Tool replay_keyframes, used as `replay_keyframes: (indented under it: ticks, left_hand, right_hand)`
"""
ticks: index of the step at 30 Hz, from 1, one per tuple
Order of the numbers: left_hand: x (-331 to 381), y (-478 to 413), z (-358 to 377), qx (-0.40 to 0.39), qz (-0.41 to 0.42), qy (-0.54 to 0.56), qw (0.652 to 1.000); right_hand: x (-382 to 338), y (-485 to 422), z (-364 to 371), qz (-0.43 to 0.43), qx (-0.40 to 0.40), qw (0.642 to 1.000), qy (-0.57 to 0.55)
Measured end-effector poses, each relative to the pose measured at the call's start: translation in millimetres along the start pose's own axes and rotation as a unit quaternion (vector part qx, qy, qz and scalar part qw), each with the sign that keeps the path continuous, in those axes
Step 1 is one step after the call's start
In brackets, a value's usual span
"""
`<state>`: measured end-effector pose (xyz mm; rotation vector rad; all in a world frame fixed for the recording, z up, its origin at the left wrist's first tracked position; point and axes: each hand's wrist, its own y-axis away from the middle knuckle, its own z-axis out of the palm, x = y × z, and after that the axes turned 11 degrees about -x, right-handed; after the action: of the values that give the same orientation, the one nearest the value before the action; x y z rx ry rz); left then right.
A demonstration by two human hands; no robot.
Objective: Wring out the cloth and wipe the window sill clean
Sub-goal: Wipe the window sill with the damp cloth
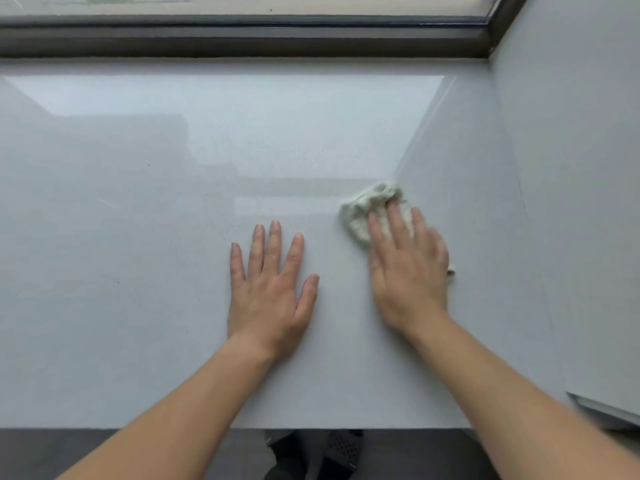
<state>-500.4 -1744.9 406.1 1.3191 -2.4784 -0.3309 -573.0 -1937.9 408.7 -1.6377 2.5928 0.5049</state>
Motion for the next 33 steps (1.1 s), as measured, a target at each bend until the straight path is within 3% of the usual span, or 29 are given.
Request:
replay_keyframes:
  ticks: [5, 9, 12, 16, 19, 23, 26, 31, 33]
  left_hand:
    - [0.9, 5.1, 0.7, 0.004, 0.005, 0.005, 1.0]
    - [0.6, 7.7, -1.0, 0.002, 0.029, 0.013, 0.999]
    - [-0.7, 10.3, -1.2, 0.019, 0.062, 0.037, 0.997]
    - [-5.0, 9.3, 2.8, 0.042, 0.107, 0.066, 0.991]
    - [-9.5, 8.7, 3.4, 0.024, 0.117, 0.033, 0.992]
    - [-14.1, 4.1, -0.9, 0.013, 0.116, 0.035, 0.993]
    - [-8.5, -2.4, -4.3, 0.039, 0.103, 0.082, 0.99]
    - [9.5, -45.2, -19.2, 0.082, 0.094, 0.132, 0.983]
    - [19.0, -76.6, -30.6, 0.065, 0.086, 0.121, 0.987]
  right_hand:
    - [31.6, 80.3, 11.2, -0.141, -0.066, 0.988, 0.015]
    - [60.1, 48.1, 0.3, -0.02, -0.03, 0.999, -0.013]
    - [23.5, 69.0, 14.6, 0.056, 0.005, 0.998, -0.025]
    - [-3.7, 148.4, 40.2, -0.094, -0.048, 0.994, 0.024]
    - [36.8, 149.9, 32.8, -0.161, -0.08, 0.983, 0.045]
    - [90.3, 111.3, 12.9, -0.029, -0.038, 0.999, -0.015]
    - [74.7, 114.3, 19.7, 0.043, -0.005, 0.998, -0.037]
    - [76.9, 123.9, 17.8, -0.039, -0.043, 0.998, -0.031]
    - [85.8, 93.8, 7.1, 0.009, -0.038, 0.998, -0.042]
